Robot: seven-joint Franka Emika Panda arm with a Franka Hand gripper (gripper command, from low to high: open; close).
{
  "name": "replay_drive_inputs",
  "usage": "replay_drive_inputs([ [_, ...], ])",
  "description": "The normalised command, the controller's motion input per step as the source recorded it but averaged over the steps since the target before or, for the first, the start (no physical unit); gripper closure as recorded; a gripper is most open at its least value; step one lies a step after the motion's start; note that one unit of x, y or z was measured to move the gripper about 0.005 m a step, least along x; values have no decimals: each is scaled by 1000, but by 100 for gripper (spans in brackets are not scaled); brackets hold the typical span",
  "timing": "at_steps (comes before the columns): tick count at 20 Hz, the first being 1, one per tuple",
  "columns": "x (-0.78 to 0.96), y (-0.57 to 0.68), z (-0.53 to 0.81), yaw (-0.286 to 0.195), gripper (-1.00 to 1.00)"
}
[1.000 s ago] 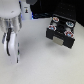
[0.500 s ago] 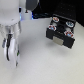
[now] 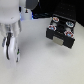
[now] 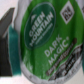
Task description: Open the kcup holder, insert the kcup into the holder, and close the kcup holder
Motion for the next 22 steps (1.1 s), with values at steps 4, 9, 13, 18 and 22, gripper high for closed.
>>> replay_drive_inputs([
  [4,4,463,829,11,100],
  [9,2,566,734,4,100],
  [13,0,703,724,3,100],
  [18,0,700,650,5,100],
  [22,0,721,536,0,100],
])
